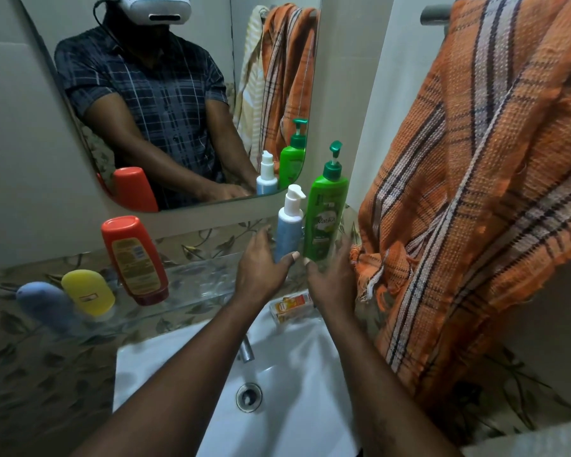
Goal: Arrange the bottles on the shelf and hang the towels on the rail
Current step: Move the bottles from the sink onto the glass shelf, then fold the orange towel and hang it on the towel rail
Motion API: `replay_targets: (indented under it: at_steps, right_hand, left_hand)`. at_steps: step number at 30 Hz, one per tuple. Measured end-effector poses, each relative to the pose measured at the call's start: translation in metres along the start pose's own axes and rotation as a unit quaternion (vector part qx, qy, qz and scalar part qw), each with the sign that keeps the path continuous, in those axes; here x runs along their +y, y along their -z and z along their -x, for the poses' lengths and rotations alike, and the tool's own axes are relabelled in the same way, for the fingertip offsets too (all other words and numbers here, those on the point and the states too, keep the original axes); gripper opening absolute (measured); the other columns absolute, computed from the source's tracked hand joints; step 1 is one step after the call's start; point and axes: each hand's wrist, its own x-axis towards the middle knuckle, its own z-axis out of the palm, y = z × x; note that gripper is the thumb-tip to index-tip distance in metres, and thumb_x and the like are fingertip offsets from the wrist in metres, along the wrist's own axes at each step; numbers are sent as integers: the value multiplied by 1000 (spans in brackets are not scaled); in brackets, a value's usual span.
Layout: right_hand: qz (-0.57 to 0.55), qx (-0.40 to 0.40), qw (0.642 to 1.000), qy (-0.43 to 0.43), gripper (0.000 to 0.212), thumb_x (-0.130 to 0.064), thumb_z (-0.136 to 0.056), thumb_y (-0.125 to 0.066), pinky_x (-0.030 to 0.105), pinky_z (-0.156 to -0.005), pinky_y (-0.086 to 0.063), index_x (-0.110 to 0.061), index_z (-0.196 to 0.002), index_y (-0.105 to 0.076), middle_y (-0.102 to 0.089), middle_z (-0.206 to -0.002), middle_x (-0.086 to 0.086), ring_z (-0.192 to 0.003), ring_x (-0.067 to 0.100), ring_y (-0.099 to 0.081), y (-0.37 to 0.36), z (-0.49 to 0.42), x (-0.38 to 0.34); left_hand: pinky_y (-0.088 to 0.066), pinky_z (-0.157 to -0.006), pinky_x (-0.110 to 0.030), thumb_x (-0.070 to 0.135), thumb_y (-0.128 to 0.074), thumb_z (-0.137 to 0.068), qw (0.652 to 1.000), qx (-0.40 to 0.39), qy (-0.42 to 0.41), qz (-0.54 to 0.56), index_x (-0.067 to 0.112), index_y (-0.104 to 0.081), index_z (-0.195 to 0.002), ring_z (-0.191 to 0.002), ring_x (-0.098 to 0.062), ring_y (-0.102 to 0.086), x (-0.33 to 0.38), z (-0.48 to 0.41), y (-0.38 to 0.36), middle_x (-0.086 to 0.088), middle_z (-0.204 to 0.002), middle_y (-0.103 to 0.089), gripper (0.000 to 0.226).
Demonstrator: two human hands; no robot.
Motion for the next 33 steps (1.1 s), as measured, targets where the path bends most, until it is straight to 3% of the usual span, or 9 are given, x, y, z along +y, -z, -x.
replay_targets:
  at_steps: [5, 11, 14, 17, 20, 24, 27, 30, 33]
  right_hand:
    - [19, -6, 1000, 8, 70, -29, -86, -73, 47, -100, -56, -24, -149, -41, -65, -135, 4, -119, 24, -66, -4, 39, 18]
    - [49, -60, 996, 42, 39, -14, -87, -70, 46, -86, -57, -24, -123, -58, -65, -111, -4, -97, 17, -66, -1, 79, 29]
    - [36, -37, 996, 76, 31, -12, -91, -68, 38, -81, -58, -29, -116, -62, -69, -107, -10, -92, 10, -68, 8, 92, 25]
    - [28, 25, 993, 115, 28, -5, -94, -66, 35, -78, -58, -22, -116, -67, -72, -106, -7, -93, 9, -68, 32, 103, 7]
    - [49, 148, 973, 168, 20, -4, -95, -70, 34, -73, -58, -15, -111, -71, -73, -102, -2, -89, 16, -69, 70, 108, -17]
    - [72, 337, 908, 237, 20, -10, -92, -76, 38, -84, -57, -5, -109, -69, -68, -105, 11, -95, 29, -66, 126, 115, -49]
    - [101, 424, 880, 190, 55, -30, -84, -85, 27, -101, -48, 1, -124, -61, -61, -117, 21, -109, 33, -59, 161, 109, -66]
    - [113, 371, 919, 66, 90, -50, -77, -87, 42, -103, -50, -9, -146, -48, -61, -135, 15, -122, 34, -60, 180, 96, -73]
    - [70, 296, 952, -17, 62, -36, -88, -79, 39, -92, -55, -21, -142, -54, -74, -121, 8, -110, 32, -71, 180, 99, -67]
  left_hand:
    - [-52, -96, -47, 38, -81, -88, 999, 51, -1, 1, 8, -48, -142, -120, -31, -57, -9, 24, -1, -12, -132, -59, 69]
    - [-55, -87, -49, 25, -78, -90, 997, 60, -51, 12, 14, -58, -117, -103, -26, -61, -21, 64, -3, -2, -110, -62, 36]
    - [-57, -87, -45, 30, -73, -91, 995, 21, -68, 64, 19, -63, -117, -98, -17, -66, -11, 79, -1, 7, -103, -67, 30]
    - [-59, -82, -36, 37, -73, -93, 989, -15, -84, 121, 24, -62, -121, -93, -8, -69, 11, 88, 2, 9, -99, -72, 33]
    - [-57, -75, -24, 43, -73, -95, 979, -22, -112, 167, 29, -63, -118, -89, 0, -68, 40, 93, 10, 12, -96, -72, 29]
    - [-61, -75, -32, 51, -71, -93, 960, -30, -159, 228, 27, -70, -113, -85, -5, -71, 80, 100, 19, 9, -94, -75, 31]
    - [-61, -75, -33, 44, -74, -95, 948, -47, -176, 261, 26, -71, -112, -86, -4, -71, 108, 107, 28, 9, -96, -76, 24]
    - [-61, -77, -37, 43, -72, -97, 939, -62, -196, 274, 24, -71, -113, -88, -4, -71, 130, 113, 36, 8, -99, -75, 25]
    - [-61, -78, -41, 43, -70, -97, 935, -70, -216, 273, 26, -69, -114, -89, -4, -70, 146, 118, 42, 9, -100, -74, 24]
